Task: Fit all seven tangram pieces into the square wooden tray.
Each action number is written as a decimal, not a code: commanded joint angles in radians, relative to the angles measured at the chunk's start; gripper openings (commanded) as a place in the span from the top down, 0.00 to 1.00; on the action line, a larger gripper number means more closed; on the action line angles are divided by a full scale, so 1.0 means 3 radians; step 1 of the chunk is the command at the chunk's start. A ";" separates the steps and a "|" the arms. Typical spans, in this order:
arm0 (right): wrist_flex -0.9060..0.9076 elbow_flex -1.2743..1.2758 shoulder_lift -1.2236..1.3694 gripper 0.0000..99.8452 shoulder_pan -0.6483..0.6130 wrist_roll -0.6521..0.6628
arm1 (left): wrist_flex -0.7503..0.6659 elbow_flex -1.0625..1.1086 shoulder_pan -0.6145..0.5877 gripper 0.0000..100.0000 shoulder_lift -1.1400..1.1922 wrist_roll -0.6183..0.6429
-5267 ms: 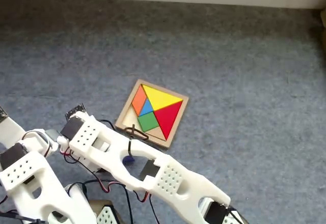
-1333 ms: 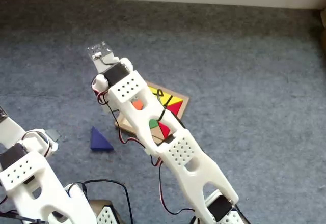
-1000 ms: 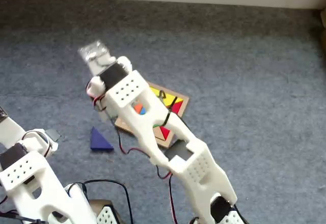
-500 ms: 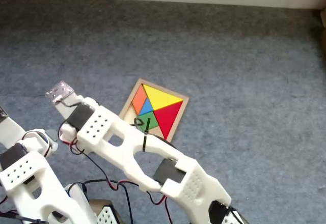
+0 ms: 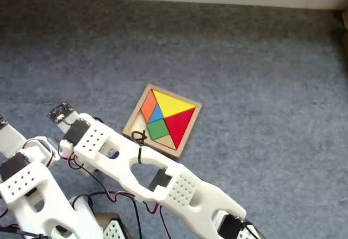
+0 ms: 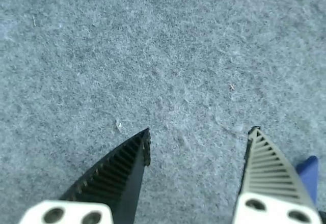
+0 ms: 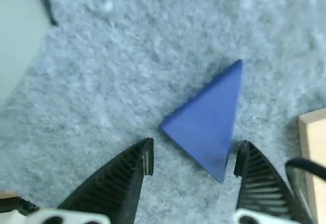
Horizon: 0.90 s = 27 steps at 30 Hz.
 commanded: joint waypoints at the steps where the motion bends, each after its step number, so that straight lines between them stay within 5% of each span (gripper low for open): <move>1: 0.0033 -0.0391 0.0054 0.74 0.0043 -0.0031 | -0.0046 -0.0074 -0.0043 0.70 -0.0043 0.0026; 11: 0.0033 -0.0913 0.0396 0.74 0.0074 -0.0031 | -0.0046 -0.0074 -0.0043 0.70 -0.0054 0.0031; 18: 0.0028 -0.0939 0.0458 0.93 0.0207 -0.0010 | -0.0041 -0.0074 -0.0043 0.70 -0.0054 0.0026; 27: 0.0422 -0.1158 0.0355 0.95 0.0248 0.0102 | -0.0041 -0.0074 -0.0043 0.70 -0.0054 0.0026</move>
